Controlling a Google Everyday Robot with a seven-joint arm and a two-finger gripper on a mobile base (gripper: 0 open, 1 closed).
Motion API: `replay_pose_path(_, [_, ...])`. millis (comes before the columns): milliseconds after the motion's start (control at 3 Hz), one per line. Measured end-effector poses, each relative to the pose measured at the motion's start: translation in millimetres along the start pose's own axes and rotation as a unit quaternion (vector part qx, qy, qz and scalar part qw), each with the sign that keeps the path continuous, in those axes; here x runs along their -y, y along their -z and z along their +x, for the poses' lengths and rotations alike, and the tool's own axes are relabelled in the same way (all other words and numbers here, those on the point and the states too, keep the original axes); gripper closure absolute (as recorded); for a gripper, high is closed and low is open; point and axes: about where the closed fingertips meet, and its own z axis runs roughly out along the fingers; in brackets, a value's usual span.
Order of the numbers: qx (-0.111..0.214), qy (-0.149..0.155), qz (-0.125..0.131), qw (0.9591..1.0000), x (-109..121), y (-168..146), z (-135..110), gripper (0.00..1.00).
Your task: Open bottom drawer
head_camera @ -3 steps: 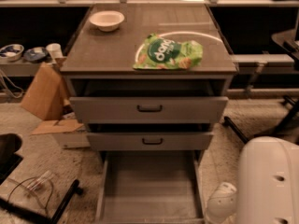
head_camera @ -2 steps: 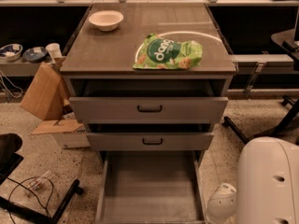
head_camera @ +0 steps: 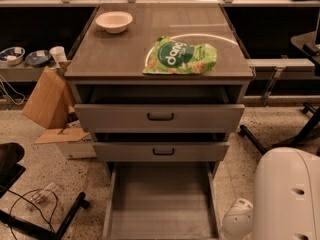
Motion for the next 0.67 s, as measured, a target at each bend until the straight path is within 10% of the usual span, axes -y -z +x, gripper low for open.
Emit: replay_pose_path(667, [0.0, 0.0, 0.0, 1.0, -0.1, 0.0, -0.1, 0.35])
